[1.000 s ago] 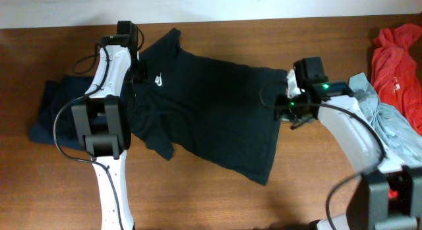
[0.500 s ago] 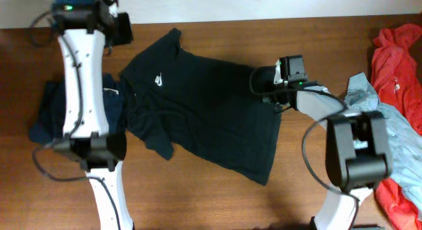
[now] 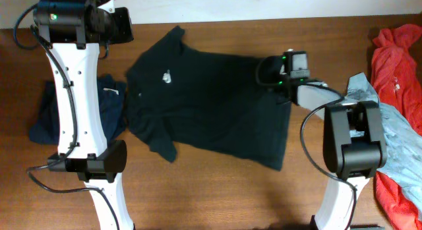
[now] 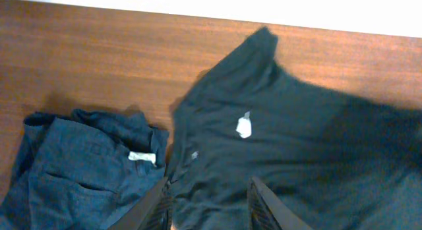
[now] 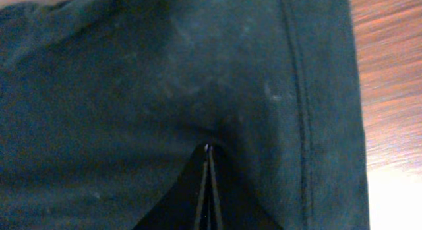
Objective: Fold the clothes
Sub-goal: 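Release the shirt and raise both grippers away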
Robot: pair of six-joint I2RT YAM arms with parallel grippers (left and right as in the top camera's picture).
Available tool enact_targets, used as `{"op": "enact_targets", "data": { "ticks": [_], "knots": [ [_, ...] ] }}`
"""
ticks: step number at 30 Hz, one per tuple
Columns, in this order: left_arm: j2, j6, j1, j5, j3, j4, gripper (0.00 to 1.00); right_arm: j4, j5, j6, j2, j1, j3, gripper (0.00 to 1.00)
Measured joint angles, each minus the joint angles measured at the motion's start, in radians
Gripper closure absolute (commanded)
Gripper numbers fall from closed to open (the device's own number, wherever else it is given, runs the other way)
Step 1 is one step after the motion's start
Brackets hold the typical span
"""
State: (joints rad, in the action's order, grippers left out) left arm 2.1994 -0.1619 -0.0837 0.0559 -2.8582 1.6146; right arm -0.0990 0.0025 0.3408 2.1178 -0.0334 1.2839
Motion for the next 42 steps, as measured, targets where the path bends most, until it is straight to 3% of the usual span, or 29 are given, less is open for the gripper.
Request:
{"op": "enact_targets", "data": {
  "ticks": [9,19,20,22,25,28,32,38,42],
  "knots": [
    [0.0,0.0,-0.008,0.0,0.0,0.021,0.63,-0.122,0.008,-0.11,0.066,0.196,0.155,0.96],
    [0.0,0.077,-0.037,0.0,0.006,0.061,0.57,-0.65,-0.126,-0.171,0.088,0.203,0.484,0.96],
    [0.0,0.09,-0.042,0.0,0.012,0.068,0.58,-0.711,-0.158,-0.176,0.087,0.203,0.527,0.96],
    [0.0,0.107,-0.052,0.0,0.039,0.069,0.78,-0.776,-0.196,-0.19,0.081,0.203,0.567,0.95],
    [0.0,0.129,-0.054,-0.038,0.104,0.07,0.82,-0.86,-0.25,-0.219,0.04,0.203,0.593,0.91],
    [0.001,0.143,-0.054,-0.089,0.133,0.072,0.78,-0.925,-0.279,-0.241,-0.064,0.203,0.593,0.86],
    [-0.015,0.154,-0.055,-0.085,0.134,0.072,0.61,-0.98,-0.293,-0.252,-0.252,0.203,0.596,0.84],
    [-0.179,0.155,-0.054,-0.045,0.184,0.07,0.54,-1.103,-0.294,-0.261,-0.526,0.203,0.616,0.8],
    [-0.383,0.141,-0.055,0.005,0.321,0.069,0.53,-1.25,-0.297,-0.265,-0.648,0.203,0.622,0.69]
  ]
}}
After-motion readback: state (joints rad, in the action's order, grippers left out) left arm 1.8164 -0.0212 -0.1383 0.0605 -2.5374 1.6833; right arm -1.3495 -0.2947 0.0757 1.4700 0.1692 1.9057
